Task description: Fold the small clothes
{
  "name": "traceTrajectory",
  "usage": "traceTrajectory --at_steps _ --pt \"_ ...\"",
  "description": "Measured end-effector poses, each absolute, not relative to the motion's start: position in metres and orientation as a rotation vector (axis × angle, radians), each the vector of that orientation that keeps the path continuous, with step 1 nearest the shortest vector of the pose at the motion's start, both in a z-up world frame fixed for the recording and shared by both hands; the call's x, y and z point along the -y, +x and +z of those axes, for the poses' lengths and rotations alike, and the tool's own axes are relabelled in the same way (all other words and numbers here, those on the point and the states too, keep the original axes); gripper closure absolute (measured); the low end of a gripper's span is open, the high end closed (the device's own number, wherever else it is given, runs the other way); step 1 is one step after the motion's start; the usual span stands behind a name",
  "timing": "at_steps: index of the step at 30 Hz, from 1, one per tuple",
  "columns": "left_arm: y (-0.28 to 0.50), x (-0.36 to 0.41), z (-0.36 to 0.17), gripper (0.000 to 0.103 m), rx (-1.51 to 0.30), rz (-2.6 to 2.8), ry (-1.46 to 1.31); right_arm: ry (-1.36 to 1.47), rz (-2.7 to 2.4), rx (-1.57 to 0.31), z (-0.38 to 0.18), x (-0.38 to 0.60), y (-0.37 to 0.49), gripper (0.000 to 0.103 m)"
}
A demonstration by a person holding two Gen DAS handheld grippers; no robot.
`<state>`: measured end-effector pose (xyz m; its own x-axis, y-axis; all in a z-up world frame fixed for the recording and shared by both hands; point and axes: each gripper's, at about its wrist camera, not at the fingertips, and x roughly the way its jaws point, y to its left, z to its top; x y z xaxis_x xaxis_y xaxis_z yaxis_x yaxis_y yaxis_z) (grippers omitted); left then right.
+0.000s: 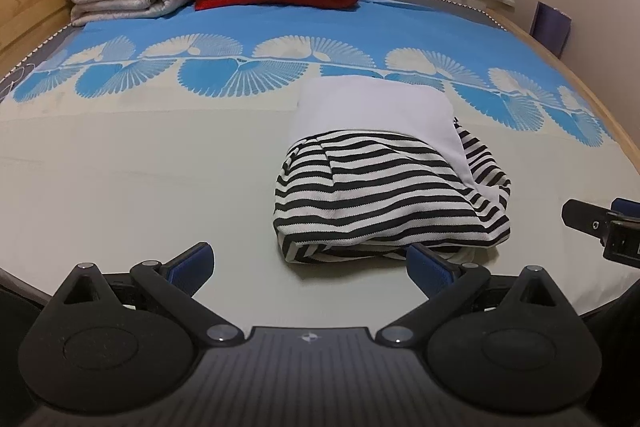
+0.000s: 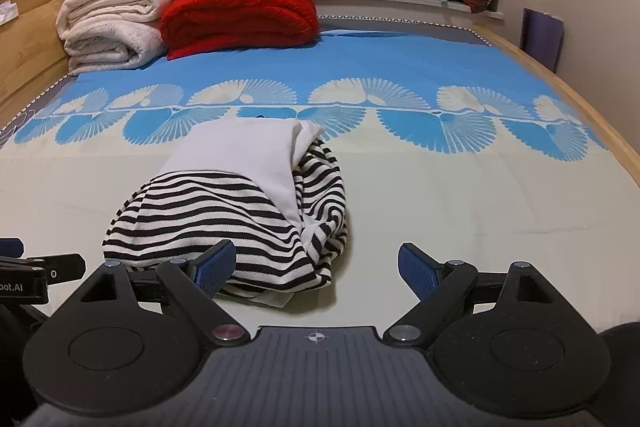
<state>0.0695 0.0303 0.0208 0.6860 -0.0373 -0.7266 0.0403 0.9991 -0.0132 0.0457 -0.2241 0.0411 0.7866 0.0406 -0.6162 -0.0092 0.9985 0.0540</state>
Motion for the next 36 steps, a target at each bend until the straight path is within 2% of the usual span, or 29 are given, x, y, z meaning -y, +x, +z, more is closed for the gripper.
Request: traceTrajectory --at_steps 36 --pt "0.0707 -0.0295 0.0201 0.001 -0.831 -0.034 -0.018 0.003 0.045 -0.673 0.0385 0.2151 0.0438 0.014"
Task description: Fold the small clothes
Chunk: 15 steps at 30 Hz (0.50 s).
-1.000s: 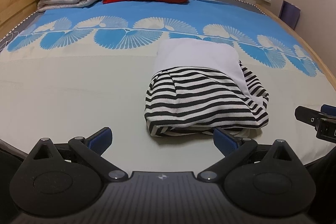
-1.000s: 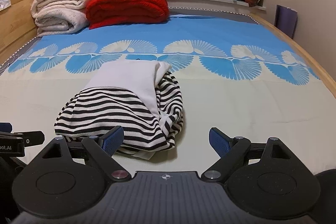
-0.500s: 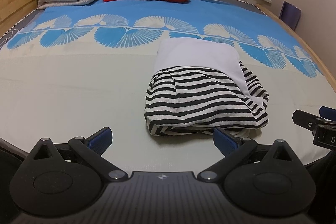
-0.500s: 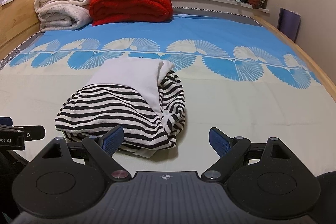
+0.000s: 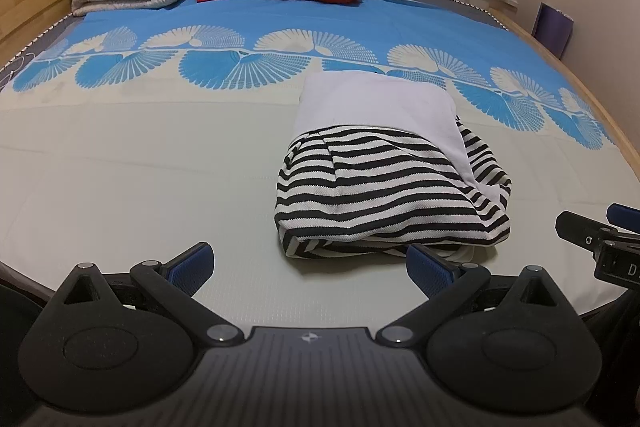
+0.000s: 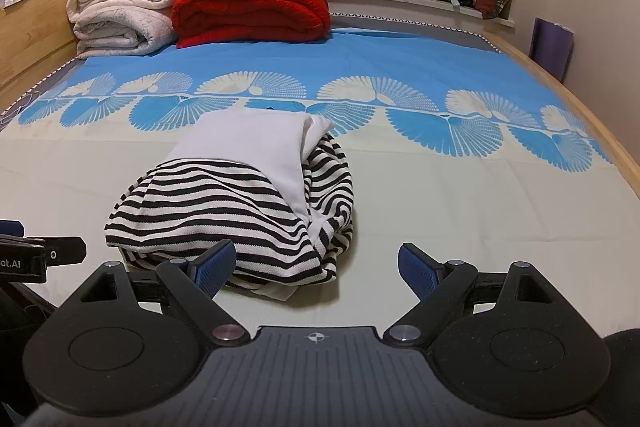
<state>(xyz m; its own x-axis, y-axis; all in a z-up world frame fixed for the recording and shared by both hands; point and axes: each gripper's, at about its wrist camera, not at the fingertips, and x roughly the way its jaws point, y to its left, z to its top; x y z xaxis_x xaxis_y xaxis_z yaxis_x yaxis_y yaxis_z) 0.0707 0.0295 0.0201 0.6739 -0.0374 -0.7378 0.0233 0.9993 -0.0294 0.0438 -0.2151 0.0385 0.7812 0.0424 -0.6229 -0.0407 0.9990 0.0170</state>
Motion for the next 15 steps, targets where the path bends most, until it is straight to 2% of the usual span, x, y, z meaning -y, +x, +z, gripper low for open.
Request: traceTrajectory --at_steps 15 --pt "0.0707 -0.0277 0.0187 0.001 -0.834 -0.034 -0.019 -0.001 0.048 -0.670 0.0400 0.2150 0.0431 0.014"
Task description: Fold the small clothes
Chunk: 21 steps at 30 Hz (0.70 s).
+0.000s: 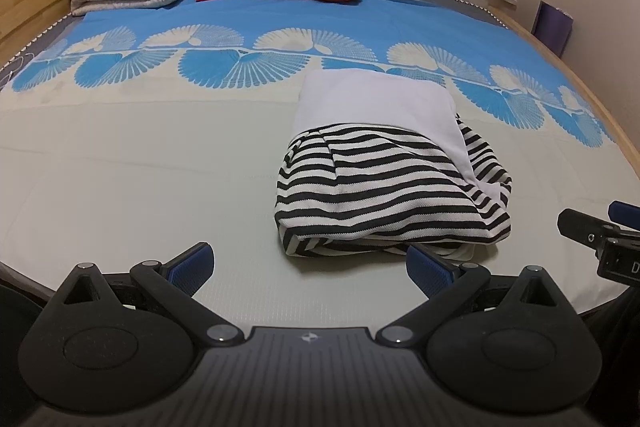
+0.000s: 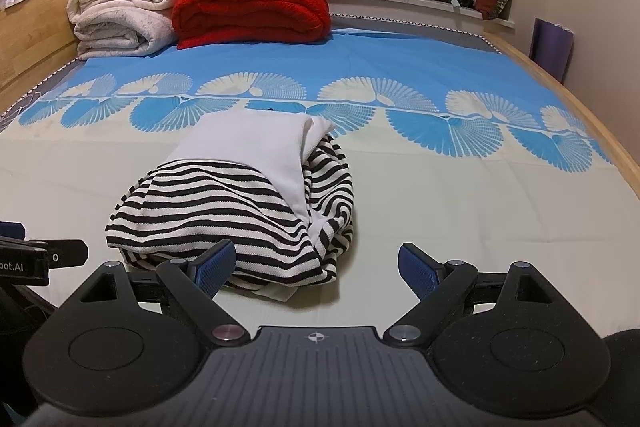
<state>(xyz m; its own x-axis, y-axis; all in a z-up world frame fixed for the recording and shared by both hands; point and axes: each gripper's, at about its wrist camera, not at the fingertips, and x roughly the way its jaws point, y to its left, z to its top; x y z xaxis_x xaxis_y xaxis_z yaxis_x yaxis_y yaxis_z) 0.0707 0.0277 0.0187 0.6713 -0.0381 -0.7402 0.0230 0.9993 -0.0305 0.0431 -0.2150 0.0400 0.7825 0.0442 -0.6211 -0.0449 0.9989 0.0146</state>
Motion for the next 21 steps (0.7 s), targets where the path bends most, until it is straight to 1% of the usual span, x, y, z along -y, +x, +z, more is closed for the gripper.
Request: traceTrajectory --at_steps 21 --pt "0.0697 -0.0254 0.0197 0.001 -0.830 -0.043 -0.019 -0.017 0.049 -0.674 0.0383 0.2119 0.0429 0.014"
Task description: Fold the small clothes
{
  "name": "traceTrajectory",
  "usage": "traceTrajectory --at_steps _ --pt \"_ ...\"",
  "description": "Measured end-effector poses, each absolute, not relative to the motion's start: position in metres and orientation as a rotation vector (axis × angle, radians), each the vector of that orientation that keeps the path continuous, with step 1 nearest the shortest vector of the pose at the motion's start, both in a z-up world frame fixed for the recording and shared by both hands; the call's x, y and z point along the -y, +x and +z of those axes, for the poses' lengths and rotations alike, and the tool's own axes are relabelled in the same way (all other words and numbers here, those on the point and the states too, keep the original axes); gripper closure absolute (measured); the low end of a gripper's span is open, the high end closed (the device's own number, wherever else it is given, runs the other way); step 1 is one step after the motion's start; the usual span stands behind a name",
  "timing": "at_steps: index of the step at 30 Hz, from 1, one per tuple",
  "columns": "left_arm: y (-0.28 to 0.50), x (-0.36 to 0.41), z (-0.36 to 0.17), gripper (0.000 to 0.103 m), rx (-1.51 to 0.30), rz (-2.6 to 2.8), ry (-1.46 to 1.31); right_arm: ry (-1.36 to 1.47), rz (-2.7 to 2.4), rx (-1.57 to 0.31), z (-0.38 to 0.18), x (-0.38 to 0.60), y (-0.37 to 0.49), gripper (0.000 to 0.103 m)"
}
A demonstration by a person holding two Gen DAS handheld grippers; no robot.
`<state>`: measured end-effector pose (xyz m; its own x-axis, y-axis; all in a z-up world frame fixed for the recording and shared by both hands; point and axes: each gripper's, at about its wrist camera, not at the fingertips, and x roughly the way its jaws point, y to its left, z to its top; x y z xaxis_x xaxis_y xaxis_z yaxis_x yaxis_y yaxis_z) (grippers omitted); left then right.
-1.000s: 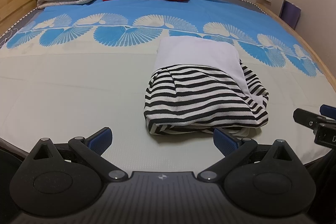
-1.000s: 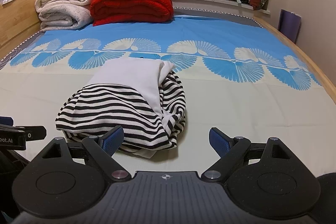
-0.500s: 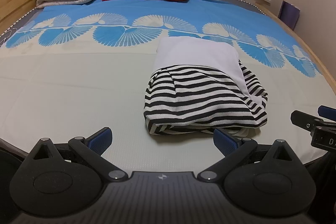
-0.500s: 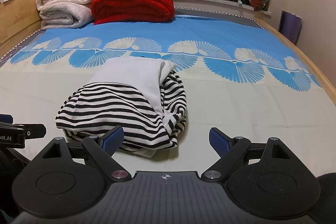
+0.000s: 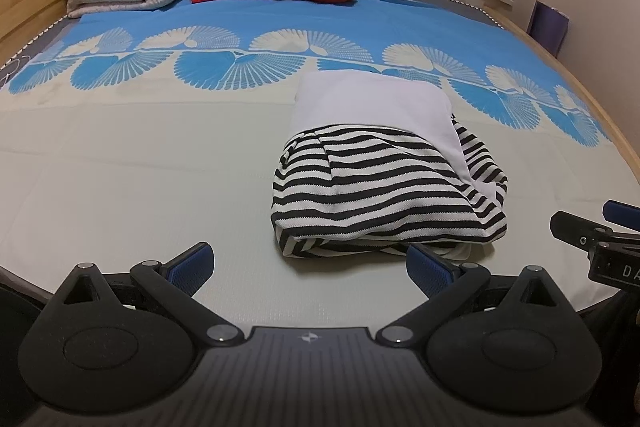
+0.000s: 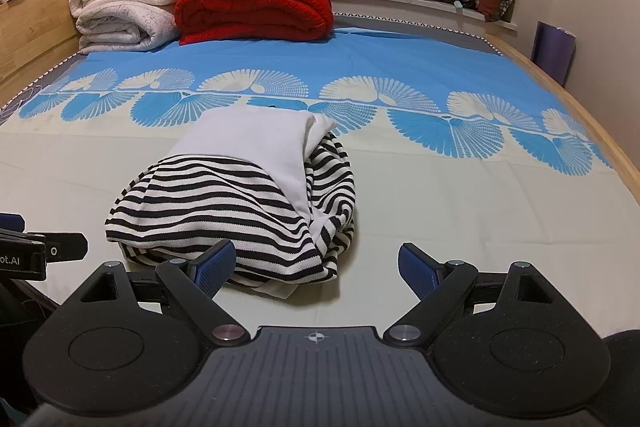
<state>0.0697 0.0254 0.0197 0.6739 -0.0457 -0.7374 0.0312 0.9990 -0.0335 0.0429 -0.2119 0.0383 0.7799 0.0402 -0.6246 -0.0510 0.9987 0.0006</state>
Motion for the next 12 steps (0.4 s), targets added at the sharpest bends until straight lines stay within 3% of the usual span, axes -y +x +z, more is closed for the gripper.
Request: traceTrajectory --at_steps 12 --pt "0.0696 -0.0264 0.0195 0.001 -0.829 -0.050 -0.016 -0.018 0.049 -0.675 0.0384 0.2110 0.0432 0.014"
